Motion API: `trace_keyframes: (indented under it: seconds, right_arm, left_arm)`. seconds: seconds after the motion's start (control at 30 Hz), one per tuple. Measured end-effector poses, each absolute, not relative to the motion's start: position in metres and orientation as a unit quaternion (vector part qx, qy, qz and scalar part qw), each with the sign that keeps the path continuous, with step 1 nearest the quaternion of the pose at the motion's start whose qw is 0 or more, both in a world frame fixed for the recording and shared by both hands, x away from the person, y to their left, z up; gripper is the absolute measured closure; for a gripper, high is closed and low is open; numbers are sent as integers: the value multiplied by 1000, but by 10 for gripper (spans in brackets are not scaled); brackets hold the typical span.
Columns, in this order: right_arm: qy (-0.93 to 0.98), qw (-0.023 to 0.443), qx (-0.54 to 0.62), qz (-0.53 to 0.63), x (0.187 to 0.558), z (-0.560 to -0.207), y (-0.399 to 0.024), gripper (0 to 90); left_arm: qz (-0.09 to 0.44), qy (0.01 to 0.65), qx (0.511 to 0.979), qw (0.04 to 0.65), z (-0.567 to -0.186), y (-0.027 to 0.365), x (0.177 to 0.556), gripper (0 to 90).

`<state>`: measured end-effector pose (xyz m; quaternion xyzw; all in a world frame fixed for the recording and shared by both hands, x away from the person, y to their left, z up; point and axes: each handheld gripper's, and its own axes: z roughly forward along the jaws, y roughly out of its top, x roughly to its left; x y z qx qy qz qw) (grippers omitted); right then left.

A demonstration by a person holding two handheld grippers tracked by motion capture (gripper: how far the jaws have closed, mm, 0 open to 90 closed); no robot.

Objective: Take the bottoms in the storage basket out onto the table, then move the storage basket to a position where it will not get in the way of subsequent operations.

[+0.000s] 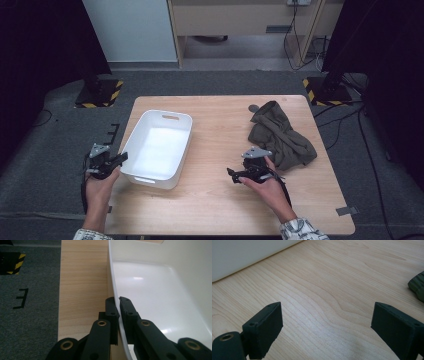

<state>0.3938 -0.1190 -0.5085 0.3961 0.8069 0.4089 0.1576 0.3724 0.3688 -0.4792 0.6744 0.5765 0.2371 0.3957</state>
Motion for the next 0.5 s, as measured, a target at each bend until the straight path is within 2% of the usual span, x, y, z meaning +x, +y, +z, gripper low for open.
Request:
trace_keyframes:
  seconds: [0.5]
  right_arm:
    - [802,155,404,411,396,-508,-124,104]
  left_arm:
    - [223,550,702,395,-478,393,397,850]
